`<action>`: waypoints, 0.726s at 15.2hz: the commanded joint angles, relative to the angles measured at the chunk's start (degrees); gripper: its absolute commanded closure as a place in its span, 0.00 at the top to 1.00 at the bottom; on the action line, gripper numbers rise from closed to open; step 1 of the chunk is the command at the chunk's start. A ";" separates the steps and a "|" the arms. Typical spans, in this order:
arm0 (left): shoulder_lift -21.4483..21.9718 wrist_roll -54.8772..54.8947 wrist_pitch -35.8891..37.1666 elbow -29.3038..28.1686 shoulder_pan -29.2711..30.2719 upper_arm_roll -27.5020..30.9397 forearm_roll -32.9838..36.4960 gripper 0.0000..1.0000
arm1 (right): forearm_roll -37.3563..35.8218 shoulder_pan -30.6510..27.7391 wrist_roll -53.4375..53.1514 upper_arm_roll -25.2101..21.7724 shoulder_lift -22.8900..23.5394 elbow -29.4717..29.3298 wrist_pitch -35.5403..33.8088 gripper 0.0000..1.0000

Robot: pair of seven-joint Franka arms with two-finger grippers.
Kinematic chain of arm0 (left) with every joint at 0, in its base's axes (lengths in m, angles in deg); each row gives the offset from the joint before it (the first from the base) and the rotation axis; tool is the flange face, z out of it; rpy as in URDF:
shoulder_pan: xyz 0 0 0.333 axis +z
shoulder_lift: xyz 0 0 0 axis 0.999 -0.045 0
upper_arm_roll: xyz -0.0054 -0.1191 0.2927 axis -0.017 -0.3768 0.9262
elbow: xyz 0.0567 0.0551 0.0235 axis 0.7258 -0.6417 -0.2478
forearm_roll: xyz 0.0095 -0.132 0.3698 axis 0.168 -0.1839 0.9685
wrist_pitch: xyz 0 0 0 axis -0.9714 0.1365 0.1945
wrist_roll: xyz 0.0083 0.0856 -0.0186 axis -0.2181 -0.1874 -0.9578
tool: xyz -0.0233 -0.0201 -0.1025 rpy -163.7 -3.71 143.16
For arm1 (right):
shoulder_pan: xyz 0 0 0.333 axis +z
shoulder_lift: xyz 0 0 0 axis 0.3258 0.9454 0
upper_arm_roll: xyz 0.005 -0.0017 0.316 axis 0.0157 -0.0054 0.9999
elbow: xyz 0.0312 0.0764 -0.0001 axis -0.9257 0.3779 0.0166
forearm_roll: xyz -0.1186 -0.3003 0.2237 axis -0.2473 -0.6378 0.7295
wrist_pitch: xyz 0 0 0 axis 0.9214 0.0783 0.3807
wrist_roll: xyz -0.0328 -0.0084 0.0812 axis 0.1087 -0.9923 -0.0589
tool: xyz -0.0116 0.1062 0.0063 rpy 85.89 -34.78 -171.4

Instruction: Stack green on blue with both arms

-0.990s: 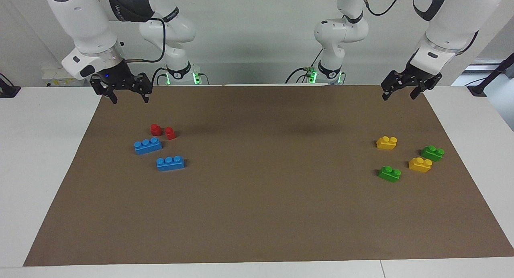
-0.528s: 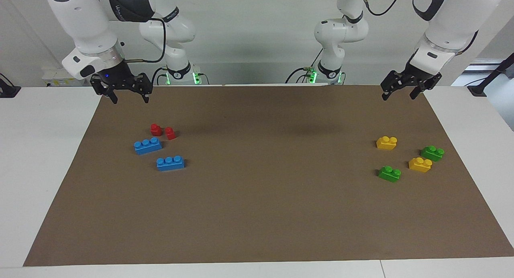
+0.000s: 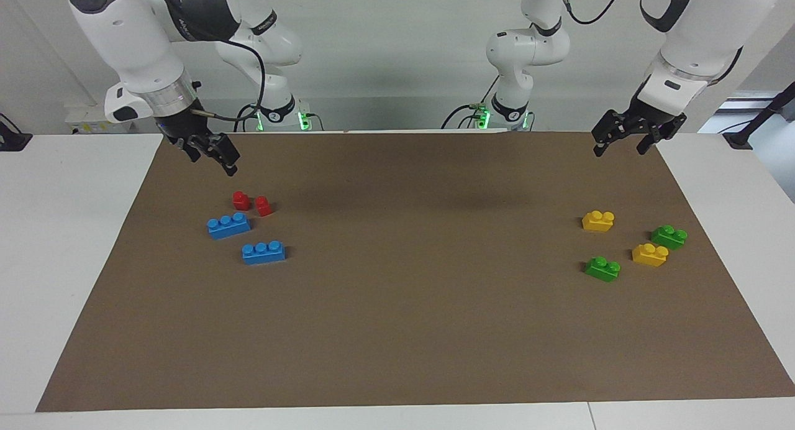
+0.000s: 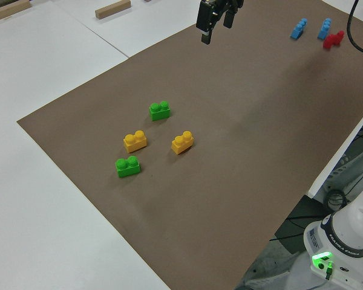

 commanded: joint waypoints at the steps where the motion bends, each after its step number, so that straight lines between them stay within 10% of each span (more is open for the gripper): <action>1: 0.68 0.79 -3.62 -2.61 0.74 0.26 -0.44 1.00 | 5.43 -1.50 -7.65 -0.16 3.36 0.08 2.91 0.98; 11: -6.16 -21.94 -17.41 -6.13 3.11 0.26 -0.44 1.00 | 17.30 -7.05 -18.31 -0.51 14.61 0.69 7.66 0.96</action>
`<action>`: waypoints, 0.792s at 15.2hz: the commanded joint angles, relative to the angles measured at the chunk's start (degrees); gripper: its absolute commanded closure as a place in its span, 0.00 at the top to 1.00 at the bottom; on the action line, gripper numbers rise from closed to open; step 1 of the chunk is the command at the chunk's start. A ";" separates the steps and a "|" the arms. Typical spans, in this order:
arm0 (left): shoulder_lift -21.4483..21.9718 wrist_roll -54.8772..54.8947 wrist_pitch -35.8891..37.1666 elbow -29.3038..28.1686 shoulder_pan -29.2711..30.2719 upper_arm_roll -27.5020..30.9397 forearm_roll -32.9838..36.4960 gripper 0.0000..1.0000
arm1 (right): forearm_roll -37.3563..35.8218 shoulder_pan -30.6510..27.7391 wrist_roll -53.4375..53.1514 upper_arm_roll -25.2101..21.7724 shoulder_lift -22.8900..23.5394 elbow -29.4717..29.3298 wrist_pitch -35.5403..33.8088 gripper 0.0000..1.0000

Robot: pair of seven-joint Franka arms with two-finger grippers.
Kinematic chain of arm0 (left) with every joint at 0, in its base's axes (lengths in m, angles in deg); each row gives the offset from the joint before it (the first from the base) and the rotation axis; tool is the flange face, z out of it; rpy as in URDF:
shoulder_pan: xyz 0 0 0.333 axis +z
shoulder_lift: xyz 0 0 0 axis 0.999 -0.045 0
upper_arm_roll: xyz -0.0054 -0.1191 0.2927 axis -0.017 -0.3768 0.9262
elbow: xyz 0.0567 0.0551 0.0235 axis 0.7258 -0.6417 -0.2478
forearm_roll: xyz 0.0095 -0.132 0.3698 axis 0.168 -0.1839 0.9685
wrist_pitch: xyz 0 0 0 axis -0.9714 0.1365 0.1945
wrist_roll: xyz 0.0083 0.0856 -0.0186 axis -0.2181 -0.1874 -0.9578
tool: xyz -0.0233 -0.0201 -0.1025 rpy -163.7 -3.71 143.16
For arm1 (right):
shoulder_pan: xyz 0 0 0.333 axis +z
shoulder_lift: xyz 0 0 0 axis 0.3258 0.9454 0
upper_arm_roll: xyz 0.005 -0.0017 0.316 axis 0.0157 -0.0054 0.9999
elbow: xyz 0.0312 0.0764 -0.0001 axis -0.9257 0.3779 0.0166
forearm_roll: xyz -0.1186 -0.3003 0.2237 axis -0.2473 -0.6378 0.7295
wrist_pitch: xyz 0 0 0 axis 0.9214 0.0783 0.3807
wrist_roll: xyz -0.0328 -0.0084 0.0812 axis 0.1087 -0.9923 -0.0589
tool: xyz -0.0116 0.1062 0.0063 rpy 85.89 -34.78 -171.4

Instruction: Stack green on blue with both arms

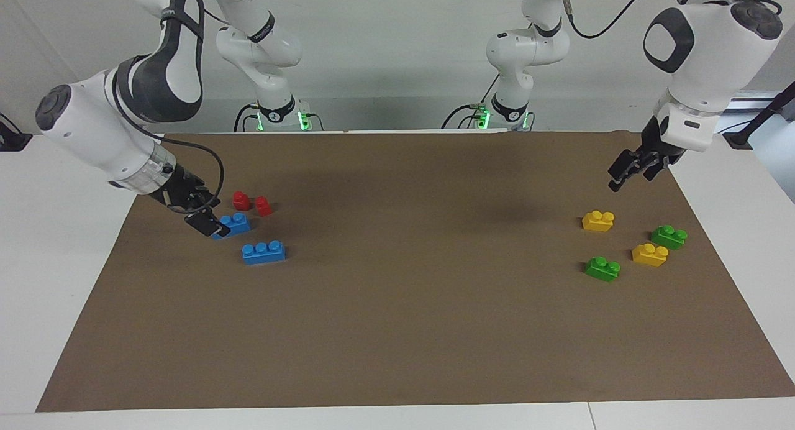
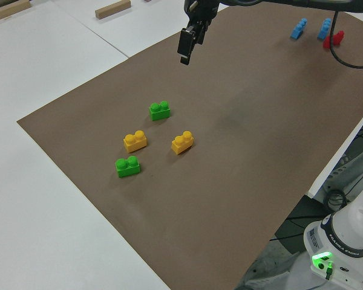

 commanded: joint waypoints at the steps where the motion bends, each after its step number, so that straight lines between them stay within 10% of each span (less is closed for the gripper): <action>1: -3.50 -8.69 -5.03 -0.28 0.22 -0.13 -0.44 1.00 | 3.14 -0.57 -2.17 0.46 1.32 1.73 1.47 0.96; 12: -17.03 -36.11 -17.88 -0.20 2.60 0.04 -0.36 1.00 | 9.04 -3.12 -7.00 0.46 6.86 4.98 6.92 0.97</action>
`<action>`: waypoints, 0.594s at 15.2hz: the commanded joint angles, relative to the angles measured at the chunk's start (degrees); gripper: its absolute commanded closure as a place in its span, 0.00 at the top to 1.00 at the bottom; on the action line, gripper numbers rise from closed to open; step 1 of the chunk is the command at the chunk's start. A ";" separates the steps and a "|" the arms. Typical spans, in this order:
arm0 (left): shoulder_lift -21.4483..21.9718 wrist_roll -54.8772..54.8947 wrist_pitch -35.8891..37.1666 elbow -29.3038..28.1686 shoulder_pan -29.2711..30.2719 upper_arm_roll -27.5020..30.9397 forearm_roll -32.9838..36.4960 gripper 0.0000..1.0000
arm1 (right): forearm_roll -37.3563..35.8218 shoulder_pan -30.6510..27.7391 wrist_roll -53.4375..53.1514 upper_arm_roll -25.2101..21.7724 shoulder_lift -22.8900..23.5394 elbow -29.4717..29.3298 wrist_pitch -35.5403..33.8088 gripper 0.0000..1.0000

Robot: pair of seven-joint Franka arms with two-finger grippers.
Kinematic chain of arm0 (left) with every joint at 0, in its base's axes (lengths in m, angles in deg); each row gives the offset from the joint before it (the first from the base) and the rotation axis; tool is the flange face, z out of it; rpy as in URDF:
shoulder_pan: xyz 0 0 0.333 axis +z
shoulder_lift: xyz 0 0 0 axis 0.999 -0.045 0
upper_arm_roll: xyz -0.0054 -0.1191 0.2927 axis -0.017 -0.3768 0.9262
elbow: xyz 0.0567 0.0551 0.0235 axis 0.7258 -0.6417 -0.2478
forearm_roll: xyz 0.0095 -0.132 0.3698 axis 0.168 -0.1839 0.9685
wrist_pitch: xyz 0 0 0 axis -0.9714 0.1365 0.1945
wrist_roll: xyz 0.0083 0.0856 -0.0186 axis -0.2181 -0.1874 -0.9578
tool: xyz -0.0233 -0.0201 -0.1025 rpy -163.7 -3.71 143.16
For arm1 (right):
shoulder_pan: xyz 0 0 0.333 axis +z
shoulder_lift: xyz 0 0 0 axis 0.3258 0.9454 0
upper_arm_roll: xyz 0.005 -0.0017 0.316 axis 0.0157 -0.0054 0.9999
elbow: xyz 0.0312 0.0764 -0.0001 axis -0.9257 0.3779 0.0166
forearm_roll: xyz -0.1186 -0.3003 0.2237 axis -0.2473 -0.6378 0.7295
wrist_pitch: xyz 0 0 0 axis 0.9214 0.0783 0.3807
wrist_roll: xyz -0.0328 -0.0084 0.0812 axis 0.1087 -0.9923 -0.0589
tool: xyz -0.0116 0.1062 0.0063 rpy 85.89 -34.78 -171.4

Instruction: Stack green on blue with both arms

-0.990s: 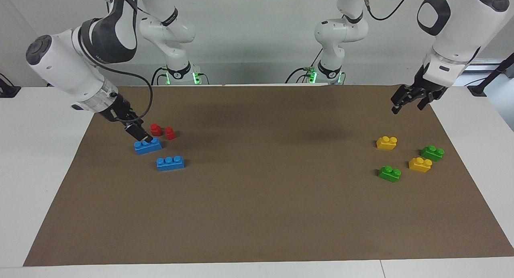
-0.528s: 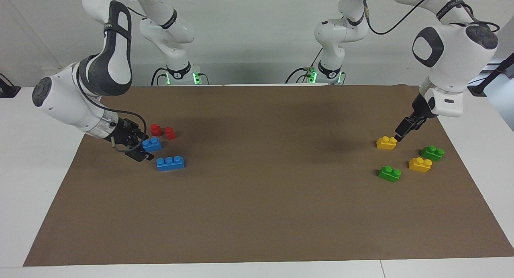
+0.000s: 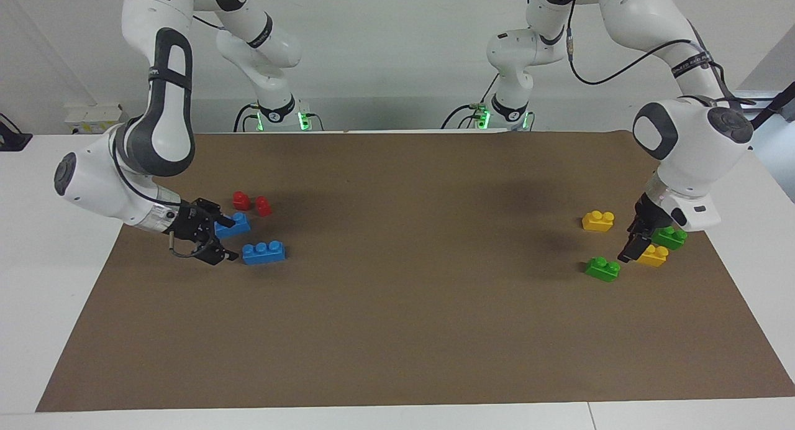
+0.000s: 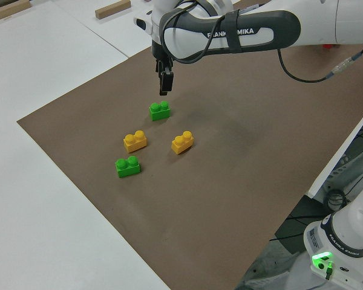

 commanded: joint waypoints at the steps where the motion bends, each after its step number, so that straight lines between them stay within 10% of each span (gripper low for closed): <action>1: -4.13 -7.67 -1.81 1.54 0.31 -0.22 0.08 1.00 | 1.41 -0.43 -2.31 0.61 -0.57 2.98 3.21 0.97; 9: -8.54 -12.18 -5.76 0.15 0.40 -0.22 1.93 1.00 | 2.73 0.53 -1.79 0.61 -0.31 7.11 8.56 0.97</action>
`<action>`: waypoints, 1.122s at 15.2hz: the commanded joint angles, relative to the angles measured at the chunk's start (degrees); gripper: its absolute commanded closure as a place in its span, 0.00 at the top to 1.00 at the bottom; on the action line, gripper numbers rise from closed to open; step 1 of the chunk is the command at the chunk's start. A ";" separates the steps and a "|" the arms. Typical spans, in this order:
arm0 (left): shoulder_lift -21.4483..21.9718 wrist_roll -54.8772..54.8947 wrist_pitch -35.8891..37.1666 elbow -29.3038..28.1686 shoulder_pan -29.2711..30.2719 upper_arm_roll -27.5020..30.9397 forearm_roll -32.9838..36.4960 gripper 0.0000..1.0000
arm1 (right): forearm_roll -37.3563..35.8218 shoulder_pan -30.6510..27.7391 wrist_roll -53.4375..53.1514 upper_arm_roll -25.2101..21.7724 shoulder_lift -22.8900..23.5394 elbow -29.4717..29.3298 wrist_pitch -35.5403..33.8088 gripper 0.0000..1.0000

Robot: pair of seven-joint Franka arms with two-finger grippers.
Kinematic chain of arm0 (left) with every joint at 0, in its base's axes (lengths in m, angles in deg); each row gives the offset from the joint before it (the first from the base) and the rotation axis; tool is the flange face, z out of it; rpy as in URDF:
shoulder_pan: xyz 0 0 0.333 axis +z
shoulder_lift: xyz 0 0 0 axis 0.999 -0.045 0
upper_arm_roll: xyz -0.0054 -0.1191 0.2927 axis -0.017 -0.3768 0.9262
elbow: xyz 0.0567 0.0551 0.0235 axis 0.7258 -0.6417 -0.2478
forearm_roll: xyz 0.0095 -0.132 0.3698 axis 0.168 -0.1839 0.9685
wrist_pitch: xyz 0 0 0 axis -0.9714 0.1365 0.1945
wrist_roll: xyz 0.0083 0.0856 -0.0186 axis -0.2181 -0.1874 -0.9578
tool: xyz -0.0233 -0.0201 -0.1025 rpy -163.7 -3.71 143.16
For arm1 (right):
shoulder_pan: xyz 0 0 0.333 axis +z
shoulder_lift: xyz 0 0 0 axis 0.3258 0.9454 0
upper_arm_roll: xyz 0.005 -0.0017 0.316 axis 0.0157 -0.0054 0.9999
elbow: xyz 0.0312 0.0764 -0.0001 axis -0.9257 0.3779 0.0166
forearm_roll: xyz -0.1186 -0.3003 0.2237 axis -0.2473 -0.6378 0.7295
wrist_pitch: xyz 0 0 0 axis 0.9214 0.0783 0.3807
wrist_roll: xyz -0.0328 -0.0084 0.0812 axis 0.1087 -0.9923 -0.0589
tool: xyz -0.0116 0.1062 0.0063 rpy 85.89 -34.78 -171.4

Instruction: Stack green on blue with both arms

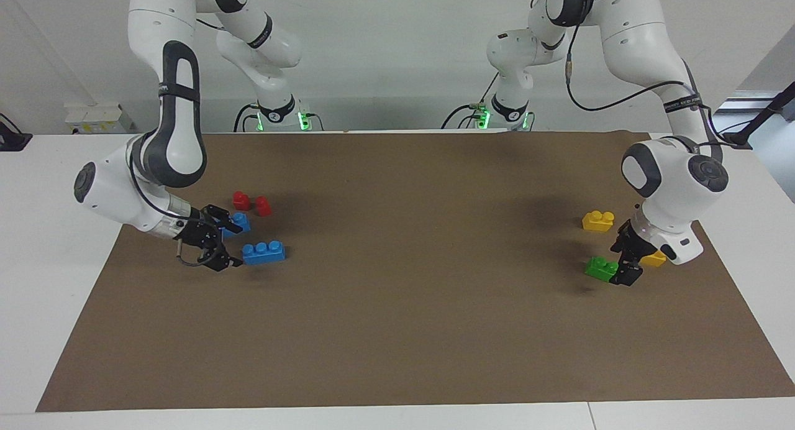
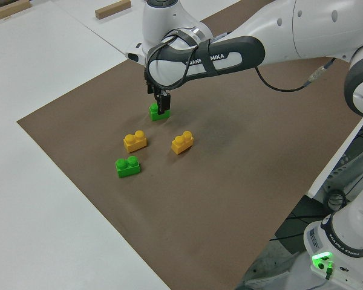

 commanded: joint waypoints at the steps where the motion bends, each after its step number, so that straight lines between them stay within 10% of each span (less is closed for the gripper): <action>1: -0.43 -1.59 -1.81 -1.31 0.36 -0.17 1.47 1.00 | 1.71 0.31 -0.10 0.38 -0.52 2.97 3.60 0.97; 9: 0.10 -1.77 -4.36 -4.22 0.88 -0.17 1.56 0.99 | 3.82 0.39 4.64 0.38 0.01 6.58 7.91 0.86; 10: 0.10 -1.77 -4.36 -4.22 0.88 -0.17 1.56 0.86 | 3.82 0.39 4.82 0.38 0.27 6.58 8.18 0.77; 12: 0.10 -1.59 -4.19 -4.04 0.88 -0.17 1.56 0.00 | 3.82 0.39 6.48 0.38 1.15 6.58 9.14 0.46; 15: 0.01 -1.15 -4.01 -3.52 0.97 -0.17 1.56 0.00 | 3.65 0.48 7.45 0.38 1.24 6.06 8.53 0.02; 17: 0.01 -1.15 -3.40 -2.90 0.88 -0.17 1.65 0.00 | 2.69 1.18 12.44 0.38 1.24 5.62 8.44 0.00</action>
